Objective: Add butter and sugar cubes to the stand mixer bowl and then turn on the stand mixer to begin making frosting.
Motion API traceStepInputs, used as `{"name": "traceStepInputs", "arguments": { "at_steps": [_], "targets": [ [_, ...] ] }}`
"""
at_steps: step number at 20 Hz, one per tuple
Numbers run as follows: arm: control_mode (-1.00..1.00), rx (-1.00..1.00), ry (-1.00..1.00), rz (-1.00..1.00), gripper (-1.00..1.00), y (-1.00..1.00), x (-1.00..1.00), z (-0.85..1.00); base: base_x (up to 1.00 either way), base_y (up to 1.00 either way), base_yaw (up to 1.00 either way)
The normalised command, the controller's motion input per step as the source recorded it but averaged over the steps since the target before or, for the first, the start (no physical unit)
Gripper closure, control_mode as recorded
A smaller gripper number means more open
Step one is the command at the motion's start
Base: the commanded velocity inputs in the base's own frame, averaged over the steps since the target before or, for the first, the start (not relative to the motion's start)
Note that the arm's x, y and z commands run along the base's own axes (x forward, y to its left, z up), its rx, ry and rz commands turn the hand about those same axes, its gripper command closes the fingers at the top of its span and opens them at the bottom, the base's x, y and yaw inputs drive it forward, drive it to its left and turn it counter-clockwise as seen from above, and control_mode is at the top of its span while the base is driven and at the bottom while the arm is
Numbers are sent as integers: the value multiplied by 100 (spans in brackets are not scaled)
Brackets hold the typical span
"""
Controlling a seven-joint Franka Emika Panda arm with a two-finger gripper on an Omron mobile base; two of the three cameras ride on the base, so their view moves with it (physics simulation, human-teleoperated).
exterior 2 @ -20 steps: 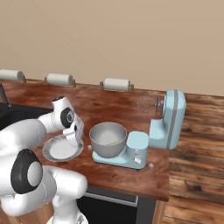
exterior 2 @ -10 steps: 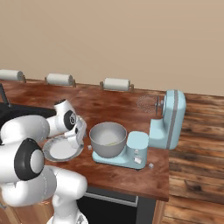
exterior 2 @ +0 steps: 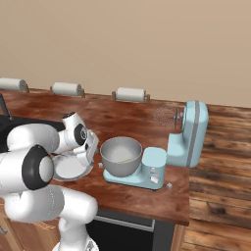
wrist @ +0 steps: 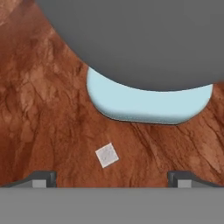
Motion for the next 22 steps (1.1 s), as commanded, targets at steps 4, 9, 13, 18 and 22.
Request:
{"name": "traceStepInputs", "arguments": {
  "at_steps": [4, 9, 13, 18, 22],
  "targets": [
    [-100, 0, -3, 0, -100, -2, 0, -13, 0, 0, 0],
    [-100, 0, -2, -1, -100, -1, 0, -12, 0, 0, 0],
    [-100, 0, -2, -1, -100, -3, 0, -14, 0, 0, 0],
    [-100, 0, -2, 0, -100, -2, 0, -17, 0, 0, 0],
    [-100, 0, -3, -1, -100, -4, 0, -14, 0, 0, 0]
  ]
}}
